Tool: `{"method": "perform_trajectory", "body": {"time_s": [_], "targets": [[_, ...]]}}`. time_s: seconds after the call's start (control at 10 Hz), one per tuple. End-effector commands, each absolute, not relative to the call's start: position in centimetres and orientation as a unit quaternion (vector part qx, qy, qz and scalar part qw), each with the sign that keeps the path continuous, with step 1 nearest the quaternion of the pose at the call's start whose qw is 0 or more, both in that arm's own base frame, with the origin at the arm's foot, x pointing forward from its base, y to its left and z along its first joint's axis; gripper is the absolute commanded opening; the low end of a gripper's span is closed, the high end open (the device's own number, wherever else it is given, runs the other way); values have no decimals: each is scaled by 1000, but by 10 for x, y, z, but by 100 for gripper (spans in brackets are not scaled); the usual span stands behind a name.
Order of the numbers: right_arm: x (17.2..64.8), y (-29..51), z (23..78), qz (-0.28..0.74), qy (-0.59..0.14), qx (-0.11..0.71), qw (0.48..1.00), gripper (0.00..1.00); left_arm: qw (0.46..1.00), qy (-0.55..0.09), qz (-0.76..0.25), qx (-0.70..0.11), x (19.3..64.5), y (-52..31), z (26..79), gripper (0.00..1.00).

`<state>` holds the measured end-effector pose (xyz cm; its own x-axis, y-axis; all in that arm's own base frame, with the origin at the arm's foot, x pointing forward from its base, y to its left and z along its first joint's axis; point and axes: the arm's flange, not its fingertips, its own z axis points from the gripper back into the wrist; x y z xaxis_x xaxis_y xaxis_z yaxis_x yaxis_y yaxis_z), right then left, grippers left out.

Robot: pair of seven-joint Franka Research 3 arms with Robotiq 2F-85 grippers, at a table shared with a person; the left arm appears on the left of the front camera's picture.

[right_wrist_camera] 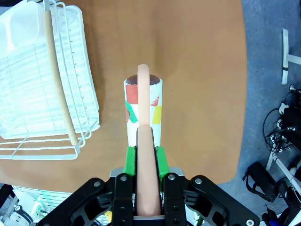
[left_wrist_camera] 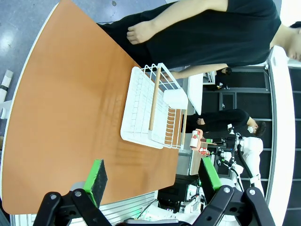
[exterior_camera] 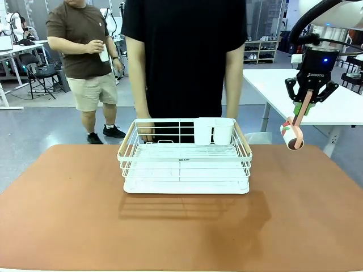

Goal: Clean the table.
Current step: Place the Lint Roller down when the Dish drying rack is positioned in the middle of the table.

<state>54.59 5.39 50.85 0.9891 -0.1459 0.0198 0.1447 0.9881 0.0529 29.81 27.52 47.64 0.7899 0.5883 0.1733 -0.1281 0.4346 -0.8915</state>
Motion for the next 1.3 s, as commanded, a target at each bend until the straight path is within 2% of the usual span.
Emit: {"method": "perform_trajectory", "body": {"time_s": [0.0, 0.1, 0.2, 0.4, 0.6, 0.7, 0.9, 1.0, 1.2], "targets": [[546, 54, 508, -73, -12, 26, 997, 21, 813, -242, 208, -487, 296, 279, 478, 100], [554, 54, 507, -134, 17, 62, 989, 21, 813, -242, 208, -487, 296, 279, 478, 100], [555, 56, 507, -255, 26, 93, 962, 21, 813, -242, 208, -487, 296, 279, 478, 100], [525, 68, 494, -418, 9, 95, 903, 21, 813, -242, 208, -487, 296, 279, 478, 100], [509, 72, 493, -514, -51, 70, 853, 21, 813, -242, 208, -487, 296, 279, 478, 100], [515, 78, 480, -588, -139, 78, 793, 21, 813, -242, 208, -487, 296, 279, 478, 100], [527, 77, 443, -604, -159, 70, 778, 21, 813, -242, 208, -487, 296, 279, 478, 100], [529, 73, 431, -612, -136, 87, 774, 21, 813, -242, 208, -487, 296, 279, 478, 100], [537, 65, 412, -663, -139, 106, 728, 21, 813, -242, 208, -487, 296, 279, 478, 100]]}}
